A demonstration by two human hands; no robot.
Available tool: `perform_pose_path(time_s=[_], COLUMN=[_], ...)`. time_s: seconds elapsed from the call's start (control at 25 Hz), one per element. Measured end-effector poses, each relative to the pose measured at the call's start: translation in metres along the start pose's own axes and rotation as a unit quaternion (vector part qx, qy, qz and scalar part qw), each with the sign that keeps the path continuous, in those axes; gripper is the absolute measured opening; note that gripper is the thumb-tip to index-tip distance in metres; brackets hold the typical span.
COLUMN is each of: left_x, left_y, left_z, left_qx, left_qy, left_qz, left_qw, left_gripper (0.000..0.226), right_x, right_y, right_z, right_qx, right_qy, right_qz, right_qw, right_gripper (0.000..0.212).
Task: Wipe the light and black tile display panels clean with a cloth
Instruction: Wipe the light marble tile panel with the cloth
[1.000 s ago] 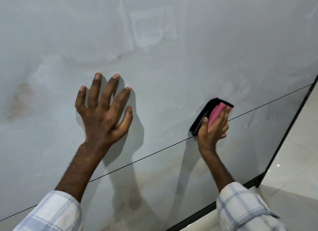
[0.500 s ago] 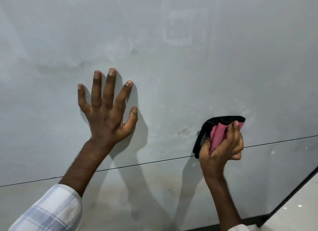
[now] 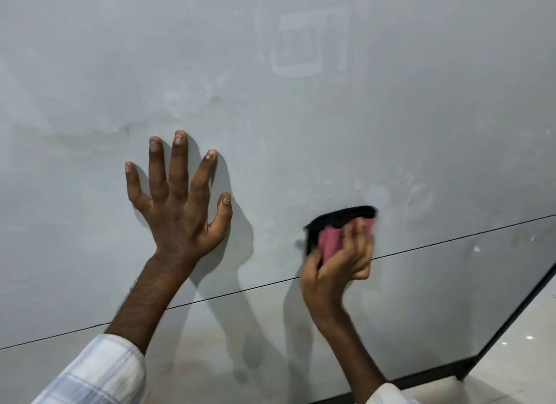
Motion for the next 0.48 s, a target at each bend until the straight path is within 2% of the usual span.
perform_pose_path(time_s=[0.04,0.12,0.2,0.28,0.36,0.44,0.48], left_x=[0.000,0.000,0.000,0.001,0.001,0.000,0.001], left_y=[0.000,-0.001,0.001,0.003,0.003,0.003,0.003], left_z=[0.000,0.000,0.001,0.001,0.000,0.000,0.000], left_qx=[0.003,0.009,0.012,0.013,0.015,0.012,0.011], left_qy=[0.003,0.009,0.013,0.008,0.009,0.016,0.017], left_qz=[0.003,0.007,0.006,0.003,-0.002,-0.005,-0.005], left_qw=[1.000,1.000,1.000,1.000,1.000,1.000,1.000], left_gripper=[0.063,0.063,0.064,0.065,0.065,0.064,0.064], right_x=[0.007,0.012,0.005,-0.011,-0.025,-0.025,-0.021], right_y=[0.021,0.035,0.011,-0.034,-0.083,-0.097,-0.092], right_z=[0.004,-0.009,-0.015,-0.008,0.003,0.022,0.035], right_qx=[-0.113,-0.303,-0.361,-0.311,-0.177,-0.055,-0.044], right_qy=[0.042,0.080,0.048,-0.002,-0.040,-0.044,-0.023], right_qz=[0.061,0.147,0.162,0.109,0.004,-0.069,-0.072], right_qw=[0.991,0.938,0.917,0.944,0.983,0.995,0.996], right_gripper=[0.071,0.075,0.070,0.065,0.068,0.075,0.079])
Point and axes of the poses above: each hand's wrist, its own y-axis away from the middle knuckle, its own x-axis out of the palm, z = x × y, the point moved 5 cm from there along -y, towards the middle knuckle, and after that the axes turned 3 degrees about -y, right-handed, at the moved point
